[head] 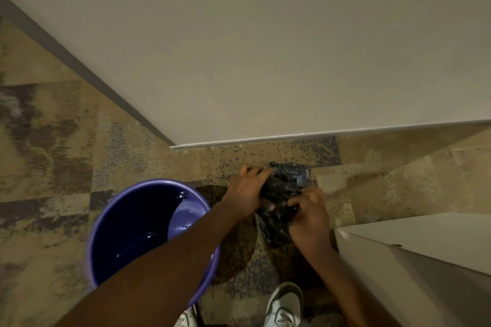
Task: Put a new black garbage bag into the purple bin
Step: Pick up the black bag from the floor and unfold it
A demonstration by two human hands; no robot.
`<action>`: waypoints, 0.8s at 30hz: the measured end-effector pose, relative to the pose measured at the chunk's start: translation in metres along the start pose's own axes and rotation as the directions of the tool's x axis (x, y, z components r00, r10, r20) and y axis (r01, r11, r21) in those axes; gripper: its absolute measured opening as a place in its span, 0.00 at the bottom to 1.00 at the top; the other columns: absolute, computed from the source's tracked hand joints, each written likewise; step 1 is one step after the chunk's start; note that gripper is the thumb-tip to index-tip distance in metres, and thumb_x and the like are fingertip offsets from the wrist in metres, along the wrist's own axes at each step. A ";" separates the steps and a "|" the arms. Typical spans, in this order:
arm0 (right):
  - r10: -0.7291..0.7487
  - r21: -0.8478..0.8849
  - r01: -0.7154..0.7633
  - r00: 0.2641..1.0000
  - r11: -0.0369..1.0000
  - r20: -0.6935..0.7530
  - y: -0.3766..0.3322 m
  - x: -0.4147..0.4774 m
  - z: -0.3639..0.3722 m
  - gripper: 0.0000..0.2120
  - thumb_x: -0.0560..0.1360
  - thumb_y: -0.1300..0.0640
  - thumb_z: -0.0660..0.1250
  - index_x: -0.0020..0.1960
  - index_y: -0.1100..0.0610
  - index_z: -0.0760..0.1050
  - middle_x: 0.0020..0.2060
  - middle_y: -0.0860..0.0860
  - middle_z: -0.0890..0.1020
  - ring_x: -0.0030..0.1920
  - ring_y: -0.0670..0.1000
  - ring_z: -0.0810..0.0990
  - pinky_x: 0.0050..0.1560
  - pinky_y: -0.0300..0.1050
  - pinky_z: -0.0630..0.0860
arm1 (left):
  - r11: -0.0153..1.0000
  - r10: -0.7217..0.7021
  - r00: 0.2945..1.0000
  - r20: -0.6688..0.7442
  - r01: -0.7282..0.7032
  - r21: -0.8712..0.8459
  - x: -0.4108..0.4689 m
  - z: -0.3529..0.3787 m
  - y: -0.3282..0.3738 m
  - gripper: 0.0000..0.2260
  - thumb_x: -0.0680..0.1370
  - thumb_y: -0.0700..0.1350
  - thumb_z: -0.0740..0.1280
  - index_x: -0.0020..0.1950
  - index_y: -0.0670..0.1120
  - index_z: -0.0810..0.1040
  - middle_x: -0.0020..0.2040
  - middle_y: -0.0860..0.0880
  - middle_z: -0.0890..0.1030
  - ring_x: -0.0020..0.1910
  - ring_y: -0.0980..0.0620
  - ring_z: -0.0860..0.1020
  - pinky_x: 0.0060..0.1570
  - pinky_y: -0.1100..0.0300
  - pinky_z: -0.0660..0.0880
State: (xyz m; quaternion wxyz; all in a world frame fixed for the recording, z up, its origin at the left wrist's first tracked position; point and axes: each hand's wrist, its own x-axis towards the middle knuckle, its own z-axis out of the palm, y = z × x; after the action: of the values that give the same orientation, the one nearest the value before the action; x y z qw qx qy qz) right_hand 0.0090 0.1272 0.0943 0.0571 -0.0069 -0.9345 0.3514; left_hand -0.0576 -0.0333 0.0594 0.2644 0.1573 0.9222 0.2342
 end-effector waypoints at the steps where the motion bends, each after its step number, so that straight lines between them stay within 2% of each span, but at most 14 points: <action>1: -0.024 0.013 0.024 1.000 1.000 -0.018 -0.014 0.000 -0.014 0.13 0.59 0.75 0.74 0.40 0.65 0.77 0.42 0.63 0.77 0.49 0.52 0.69 0.45 0.30 0.64 | 0.998 0.043 0.999 0.034 -0.041 -0.041 -0.008 -0.016 0.007 0.38 0.66 0.56 0.73 0.73 0.55 0.61 0.70 0.48 0.71 0.67 0.44 0.62 0.62 0.45 0.65; 3: -0.081 0.060 0.085 0.995 0.995 -0.058 -0.044 0.003 -0.041 0.07 0.65 0.67 0.68 0.42 0.62 0.73 0.44 0.60 0.74 0.49 0.53 0.71 0.44 0.34 0.69 | 0.989 0.092 0.992 0.090 -0.080 -0.127 -0.026 -0.051 0.021 0.36 0.64 0.58 0.74 0.70 0.55 0.67 0.64 0.48 0.75 0.63 0.46 0.65 0.58 0.47 0.62; 5: -0.098 0.106 0.106 0.992 0.989 -0.079 -0.073 0.006 -0.062 0.05 0.64 0.68 0.64 0.40 0.63 0.73 0.45 0.59 0.73 0.49 0.58 0.74 0.44 0.40 0.73 | 0.967 0.151 0.982 0.114 -0.123 -0.224 -0.051 -0.083 0.033 0.26 0.66 0.57 0.75 0.61 0.49 0.76 0.55 0.46 0.80 0.57 0.47 0.72 0.57 0.49 0.67; 6: -0.099 0.137 0.108 0.992 0.985 -0.074 -0.086 0.010 -0.072 0.06 0.63 0.70 0.63 0.38 0.63 0.73 0.44 0.59 0.73 0.50 0.58 0.74 0.47 0.39 0.72 | 0.949 0.173 0.980 0.101 -0.138 -0.283 -0.065 -0.100 0.037 0.20 0.67 0.55 0.74 0.54 0.46 0.79 0.49 0.44 0.82 0.51 0.48 0.76 0.53 0.51 0.70; 8: -0.095 0.207 0.107 0.993 0.973 -0.068 -0.109 0.018 -0.087 0.08 0.60 0.72 0.63 0.36 0.62 0.71 0.42 0.55 0.73 0.50 0.54 0.73 0.49 0.31 0.68 | 0.903 0.135 0.989 0.059 -0.098 -0.419 -0.095 -0.128 0.040 0.11 0.71 0.50 0.73 0.45 0.43 0.80 0.42 0.43 0.83 0.43 0.48 0.79 0.44 0.56 0.72; 10: -0.074 0.283 0.095 0.994 0.954 -0.083 -0.130 0.024 -0.095 0.08 0.60 0.72 0.61 0.34 0.61 0.69 0.39 0.53 0.72 0.47 0.53 0.73 0.46 0.36 0.71 | 0.844 0.016 1.000 -0.018 -0.023 -0.536 -0.124 -0.147 0.041 0.08 0.75 0.47 0.69 0.41 0.42 0.79 0.40 0.43 0.83 0.41 0.48 0.80 0.42 0.54 0.74; 12: -0.047 0.395 0.073 0.996 0.916 -0.074 -0.151 0.028 -0.097 0.09 0.62 0.73 0.60 0.35 0.60 0.67 0.38 0.53 0.71 0.43 0.55 0.72 0.41 0.48 0.72 | 0.796 -0.102 0.986 -0.135 -0.001 -0.605 -0.152 -0.162 0.043 0.10 0.77 0.50 0.66 0.40 0.45 0.76 0.38 0.45 0.81 0.39 0.49 0.79 0.40 0.52 0.74; 13: -0.039 0.446 0.062 0.997 0.893 -0.061 -0.162 0.029 -0.097 0.10 0.63 0.73 0.60 0.35 0.59 0.67 0.38 0.53 0.71 0.42 0.55 0.72 0.40 0.49 0.72 | 0.779 -0.127 0.976 -0.176 -0.011 -0.627 -0.165 -0.167 0.044 0.11 0.77 0.53 0.64 0.42 0.47 0.75 0.38 0.46 0.80 0.39 0.50 0.79 0.40 0.52 0.74; 16: -0.034 0.555 0.043 0.999 0.831 -0.028 -0.195 0.027 -0.092 0.11 0.65 0.68 0.61 0.38 0.52 0.68 0.39 0.51 0.72 0.42 0.52 0.74 0.43 0.40 0.71 | 0.793 -0.080 0.975 -0.209 -0.065 -0.605 -0.193 -0.180 0.049 0.19 0.73 0.62 0.64 0.57 0.52 0.74 0.52 0.52 0.82 0.50 0.57 0.80 0.50 0.58 0.76; 18: -0.021 0.620 0.018 1.000 0.785 -0.001 -0.212 0.025 -0.086 0.09 0.66 0.64 0.62 0.39 0.50 0.69 0.38 0.53 0.73 0.41 0.50 0.74 0.44 0.37 0.71 | 0.810 -0.069 0.979 -0.193 -0.058 -0.584 -0.201 -0.184 0.051 0.19 0.75 0.55 0.66 0.63 0.49 0.74 0.57 0.51 0.82 0.56 0.56 0.79 0.56 0.58 0.75; 21: 0.002 0.707 -0.029 0.999 0.707 0.039 -0.227 0.021 -0.077 0.09 0.67 0.63 0.63 0.42 0.50 0.73 0.39 0.58 0.74 0.43 0.52 0.76 0.46 0.40 0.73 | 0.824 -0.140 0.974 -0.176 0.017 -0.566 -0.209 -0.189 0.049 0.10 0.77 0.45 0.65 0.56 0.45 0.79 0.50 0.47 0.84 0.49 0.53 0.81 0.51 0.51 0.77; 24: 0.036 0.752 -0.132 0.989 0.645 0.142 -0.234 0.020 -0.066 0.08 0.72 0.56 0.65 0.51 0.51 0.77 0.48 0.58 0.79 0.52 0.56 0.79 0.53 0.48 0.75 | 0.808 -0.277 0.933 -0.229 0.097 -0.582 -0.222 -0.200 0.038 0.08 0.78 0.46 0.64 0.46 0.45 0.81 0.41 0.48 0.84 0.40 0.55 0.81 0.44 0.52 0.78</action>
State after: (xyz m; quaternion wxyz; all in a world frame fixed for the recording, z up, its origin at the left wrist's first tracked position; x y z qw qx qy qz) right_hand 0.0028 -0.0048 0.2994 -0.0152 -0.0056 -0.7017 0.7122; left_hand 0.0166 -0.1632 0.3208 0.1762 -0.0577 0.8527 0.4885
